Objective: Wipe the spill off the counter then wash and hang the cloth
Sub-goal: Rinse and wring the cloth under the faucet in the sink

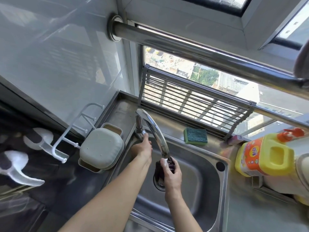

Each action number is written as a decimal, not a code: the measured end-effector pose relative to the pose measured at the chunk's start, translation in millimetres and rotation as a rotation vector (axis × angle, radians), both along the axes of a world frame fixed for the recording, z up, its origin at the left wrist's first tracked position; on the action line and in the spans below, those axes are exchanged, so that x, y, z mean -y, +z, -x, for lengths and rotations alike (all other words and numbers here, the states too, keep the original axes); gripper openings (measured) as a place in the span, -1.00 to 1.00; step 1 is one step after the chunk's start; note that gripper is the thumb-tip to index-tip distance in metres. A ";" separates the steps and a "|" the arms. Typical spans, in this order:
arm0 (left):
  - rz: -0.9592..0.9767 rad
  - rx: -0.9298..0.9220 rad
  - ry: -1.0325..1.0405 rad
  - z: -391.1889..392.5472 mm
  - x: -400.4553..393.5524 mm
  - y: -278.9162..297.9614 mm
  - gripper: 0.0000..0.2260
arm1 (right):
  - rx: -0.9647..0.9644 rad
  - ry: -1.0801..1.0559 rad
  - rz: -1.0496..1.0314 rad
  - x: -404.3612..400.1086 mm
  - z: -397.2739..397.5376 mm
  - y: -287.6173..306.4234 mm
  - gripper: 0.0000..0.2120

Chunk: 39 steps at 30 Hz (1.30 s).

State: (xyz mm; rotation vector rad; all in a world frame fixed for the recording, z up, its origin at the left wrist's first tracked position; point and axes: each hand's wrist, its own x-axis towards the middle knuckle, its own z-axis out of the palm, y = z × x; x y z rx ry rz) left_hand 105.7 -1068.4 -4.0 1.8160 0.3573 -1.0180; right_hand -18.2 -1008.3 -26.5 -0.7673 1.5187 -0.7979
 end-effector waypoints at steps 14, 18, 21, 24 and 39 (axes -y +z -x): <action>0.024 -0.532 -0.609 41.0 -51.0 -24.9 -0.45 | -0.308 0.025 -0.211 7.4 0.1 9.7 -0.48; 0.109 -0.647 -0.684 67.5 -75.7 -25.4 -0.54 | -0.534 0.033 -0.246 9.6 18.1 22.7 -0.51; 0.162 -0.572 -0.685 79.0 -70.8 -18.3 -0.58 | -0.571 -0.132 -0.134 9.7 31.5 24.5 -0.72; 0.150 -0.592 -0.642 87.0 -63.0 -13.3 -0.80 | -0.586 -0.289 -0.149 18.3 53.4 30.4 -0.71; 0.473 -0.417 -0.446 163.8 -14.5 33.5 -0.38 | -0.502 -0.328 0.145 53.8 95.9 96.5 -0.73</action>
